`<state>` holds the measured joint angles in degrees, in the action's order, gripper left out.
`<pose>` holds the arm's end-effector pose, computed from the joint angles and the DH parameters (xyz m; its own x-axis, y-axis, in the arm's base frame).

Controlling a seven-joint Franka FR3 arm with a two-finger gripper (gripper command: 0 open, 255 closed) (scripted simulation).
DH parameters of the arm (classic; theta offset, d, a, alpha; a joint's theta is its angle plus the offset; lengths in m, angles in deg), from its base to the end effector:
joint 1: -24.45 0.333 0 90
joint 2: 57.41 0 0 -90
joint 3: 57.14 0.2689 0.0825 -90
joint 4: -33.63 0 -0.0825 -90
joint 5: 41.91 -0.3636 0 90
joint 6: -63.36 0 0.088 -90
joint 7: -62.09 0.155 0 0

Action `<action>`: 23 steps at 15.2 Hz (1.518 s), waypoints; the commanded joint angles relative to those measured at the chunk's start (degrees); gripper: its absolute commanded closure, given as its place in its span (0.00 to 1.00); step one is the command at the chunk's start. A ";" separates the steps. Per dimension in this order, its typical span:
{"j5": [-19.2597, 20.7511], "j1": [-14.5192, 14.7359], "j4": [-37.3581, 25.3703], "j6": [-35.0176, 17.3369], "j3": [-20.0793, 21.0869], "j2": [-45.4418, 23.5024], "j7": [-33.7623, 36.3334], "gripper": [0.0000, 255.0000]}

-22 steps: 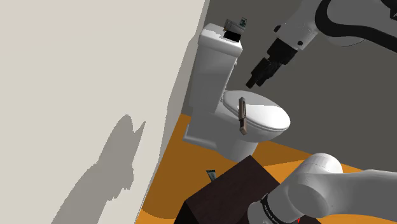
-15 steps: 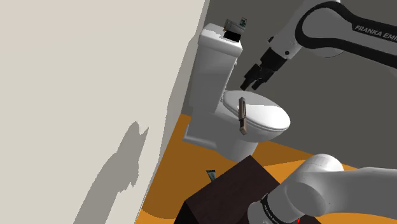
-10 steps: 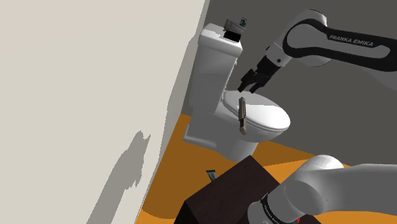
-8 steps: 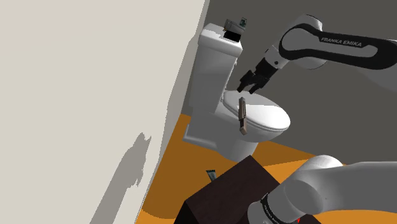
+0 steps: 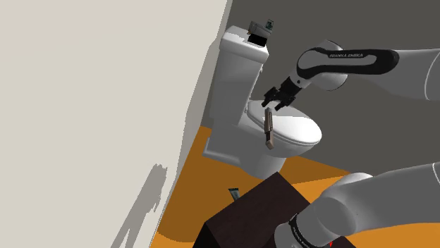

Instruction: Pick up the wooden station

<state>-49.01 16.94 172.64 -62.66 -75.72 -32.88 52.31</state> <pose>0.4074 -0.1847 0.3943 0.9177 -0.3409 0.2040 -0.2991 -0.9308 -0.2101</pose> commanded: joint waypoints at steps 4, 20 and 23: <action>-4.14 -0.47 -1.04 -7.05 -4.37 -7.91 -2.28 0.00; -32.56 -4.06 -10.33 -17.66 -11.66 -34.76 -19.79 0.00; -35.43 -4.63 -10.29 -18.80 -10.81 -36.74 -22.24 0.00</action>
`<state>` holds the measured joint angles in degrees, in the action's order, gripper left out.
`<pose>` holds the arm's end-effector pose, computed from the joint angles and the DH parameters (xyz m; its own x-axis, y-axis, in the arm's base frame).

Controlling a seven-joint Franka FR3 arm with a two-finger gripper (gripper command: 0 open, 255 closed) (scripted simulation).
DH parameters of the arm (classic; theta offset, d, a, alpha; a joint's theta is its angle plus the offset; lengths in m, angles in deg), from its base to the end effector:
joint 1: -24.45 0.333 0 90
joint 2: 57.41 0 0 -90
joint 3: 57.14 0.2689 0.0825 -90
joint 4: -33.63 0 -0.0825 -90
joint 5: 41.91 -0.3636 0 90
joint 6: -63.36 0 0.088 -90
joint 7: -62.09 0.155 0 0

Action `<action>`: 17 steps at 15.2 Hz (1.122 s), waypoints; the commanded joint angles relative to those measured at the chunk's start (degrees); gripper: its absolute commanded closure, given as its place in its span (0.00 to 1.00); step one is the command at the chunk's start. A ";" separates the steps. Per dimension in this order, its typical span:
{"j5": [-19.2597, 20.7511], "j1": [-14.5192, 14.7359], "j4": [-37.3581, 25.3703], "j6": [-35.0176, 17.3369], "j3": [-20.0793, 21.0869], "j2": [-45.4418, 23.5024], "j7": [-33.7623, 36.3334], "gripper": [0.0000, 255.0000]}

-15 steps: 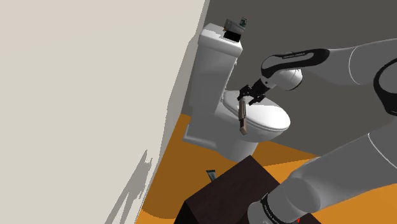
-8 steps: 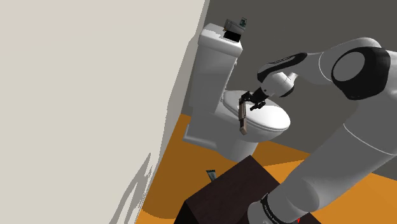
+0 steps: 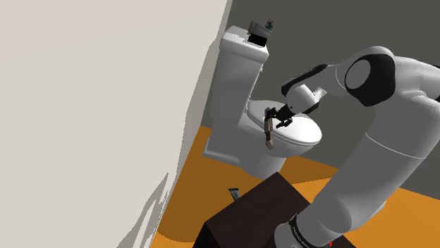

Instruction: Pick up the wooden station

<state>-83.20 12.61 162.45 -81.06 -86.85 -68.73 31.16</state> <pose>0.4050 -0.3509 0.2221 0.7013 -0.6838 0.2014 -0.6206 -0.7247 -0.2996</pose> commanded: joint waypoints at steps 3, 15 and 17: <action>-3.72 -0.90 -0.17 -1.33 1.18 -2.62 -3.22 0.00; -2.75 -0.66 -0.12 -0.98 0.84 -1.94 -2.39 1.00; -0.83 -0.21 -0.09 -0.25 0.19 -0.61 -0.75 1.00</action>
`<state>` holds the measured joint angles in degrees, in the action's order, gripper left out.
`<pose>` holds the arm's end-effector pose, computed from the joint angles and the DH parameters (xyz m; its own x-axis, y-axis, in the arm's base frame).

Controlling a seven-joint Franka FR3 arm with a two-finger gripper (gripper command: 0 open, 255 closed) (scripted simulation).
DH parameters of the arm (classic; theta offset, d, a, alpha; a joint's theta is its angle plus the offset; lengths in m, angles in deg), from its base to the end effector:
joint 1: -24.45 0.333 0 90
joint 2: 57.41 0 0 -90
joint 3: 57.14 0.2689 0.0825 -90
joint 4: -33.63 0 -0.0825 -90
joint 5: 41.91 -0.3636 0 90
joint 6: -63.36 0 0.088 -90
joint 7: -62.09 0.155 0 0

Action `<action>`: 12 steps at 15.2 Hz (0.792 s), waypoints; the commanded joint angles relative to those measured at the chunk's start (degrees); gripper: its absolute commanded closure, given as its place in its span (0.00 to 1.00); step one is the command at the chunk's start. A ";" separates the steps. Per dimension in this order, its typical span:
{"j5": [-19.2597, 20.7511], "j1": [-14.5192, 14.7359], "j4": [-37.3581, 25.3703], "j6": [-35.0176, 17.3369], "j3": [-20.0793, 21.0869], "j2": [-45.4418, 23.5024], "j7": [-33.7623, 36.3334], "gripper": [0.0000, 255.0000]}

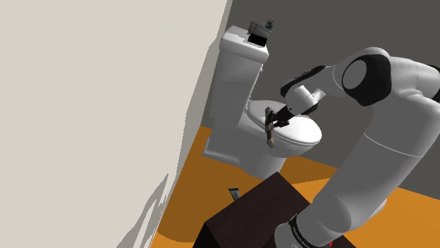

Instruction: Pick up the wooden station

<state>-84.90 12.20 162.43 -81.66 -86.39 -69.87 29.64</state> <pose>0.4037 -0.3516 0.2136 0.7008 -0.6843 0.2018 -0.6209 -0.7243 -0.2999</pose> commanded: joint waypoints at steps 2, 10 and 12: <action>2.77 0.60 -0.10 1.11 -0.87 1.85 2.40 1.00; 10.01 1.71 -0.81 4.57 -2.59 6.83 8.65 1.00; 11.67 1.87 -1.14 5.54 -2.85 7.98 10.11 1.00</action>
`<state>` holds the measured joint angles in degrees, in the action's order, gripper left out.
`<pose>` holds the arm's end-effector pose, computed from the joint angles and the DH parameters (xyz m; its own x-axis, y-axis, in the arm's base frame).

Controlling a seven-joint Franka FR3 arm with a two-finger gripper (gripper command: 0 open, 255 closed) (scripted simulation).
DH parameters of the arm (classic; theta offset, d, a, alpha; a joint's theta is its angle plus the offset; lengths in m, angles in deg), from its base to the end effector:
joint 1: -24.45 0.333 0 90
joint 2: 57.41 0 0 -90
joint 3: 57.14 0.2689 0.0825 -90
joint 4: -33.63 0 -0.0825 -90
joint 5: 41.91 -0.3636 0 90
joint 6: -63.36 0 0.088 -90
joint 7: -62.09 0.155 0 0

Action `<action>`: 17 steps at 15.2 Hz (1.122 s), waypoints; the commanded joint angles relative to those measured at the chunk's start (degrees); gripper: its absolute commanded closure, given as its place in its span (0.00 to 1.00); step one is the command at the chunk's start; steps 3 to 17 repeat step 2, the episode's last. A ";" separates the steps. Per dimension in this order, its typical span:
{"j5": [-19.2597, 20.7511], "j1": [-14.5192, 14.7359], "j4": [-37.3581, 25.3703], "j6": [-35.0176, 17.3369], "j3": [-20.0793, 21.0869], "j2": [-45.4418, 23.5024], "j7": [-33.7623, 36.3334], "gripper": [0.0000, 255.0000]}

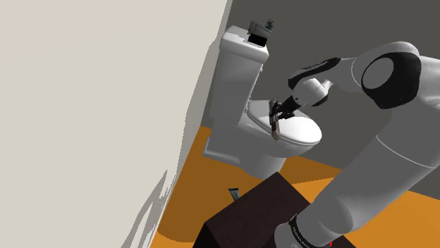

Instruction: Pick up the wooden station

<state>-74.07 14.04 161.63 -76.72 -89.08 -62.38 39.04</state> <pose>0.4082 -0.3515 0.2733 0.7010 -0.6840 0.2018 -0.6206 -0.7245 -0.2999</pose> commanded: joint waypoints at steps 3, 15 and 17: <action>0.97 0.03 -0.36 0.68 -0.18 0.59 0.83 1.00; 0.97 0.03 -0.36 0.68 -0.18 0.59 0.83 1.00; 0.97 0.03 -0.36 0.68 -0.18 0.59 0.83 1.00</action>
